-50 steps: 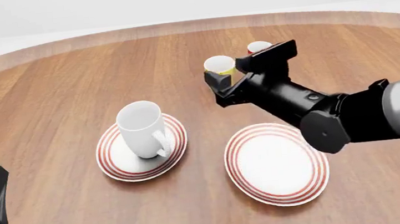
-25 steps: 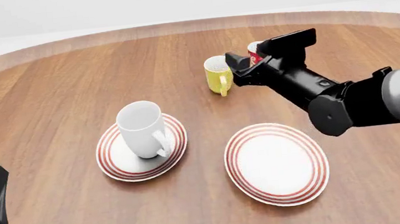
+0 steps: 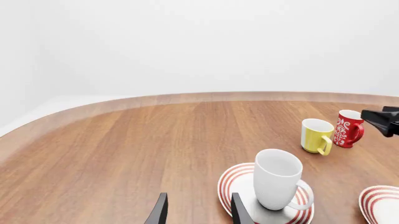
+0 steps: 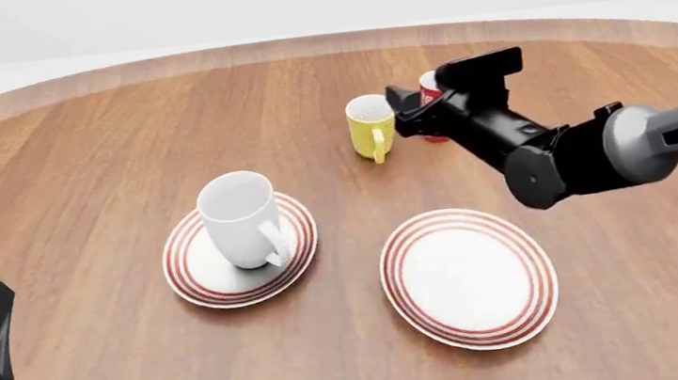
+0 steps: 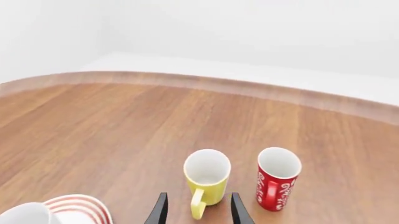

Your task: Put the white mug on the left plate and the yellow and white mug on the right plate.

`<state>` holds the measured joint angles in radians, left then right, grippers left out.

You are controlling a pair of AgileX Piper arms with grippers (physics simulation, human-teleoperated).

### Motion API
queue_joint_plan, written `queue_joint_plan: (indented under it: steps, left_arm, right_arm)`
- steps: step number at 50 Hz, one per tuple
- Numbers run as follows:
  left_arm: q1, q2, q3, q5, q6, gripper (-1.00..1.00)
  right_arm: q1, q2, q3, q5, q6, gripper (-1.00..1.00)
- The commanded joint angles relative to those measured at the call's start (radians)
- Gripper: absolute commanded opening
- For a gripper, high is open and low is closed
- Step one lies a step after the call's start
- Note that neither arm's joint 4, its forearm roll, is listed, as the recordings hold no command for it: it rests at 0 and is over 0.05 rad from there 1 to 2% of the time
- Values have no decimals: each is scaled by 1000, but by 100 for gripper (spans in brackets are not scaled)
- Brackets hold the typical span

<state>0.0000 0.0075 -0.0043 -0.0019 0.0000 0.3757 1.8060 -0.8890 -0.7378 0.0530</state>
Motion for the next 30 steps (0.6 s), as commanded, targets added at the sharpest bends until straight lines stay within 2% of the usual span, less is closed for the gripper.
queue_joint_plan:
  steps: [1, 30]
  left_arm:
    - [0, 0, 0, 0, 0, 100]
    - [0, 0, 0, 0, 0, 100]
  right_arm:
    - [6, 67, -56, 10, 5, 100]
    - [9, 186, -133, 11, 15, 100]
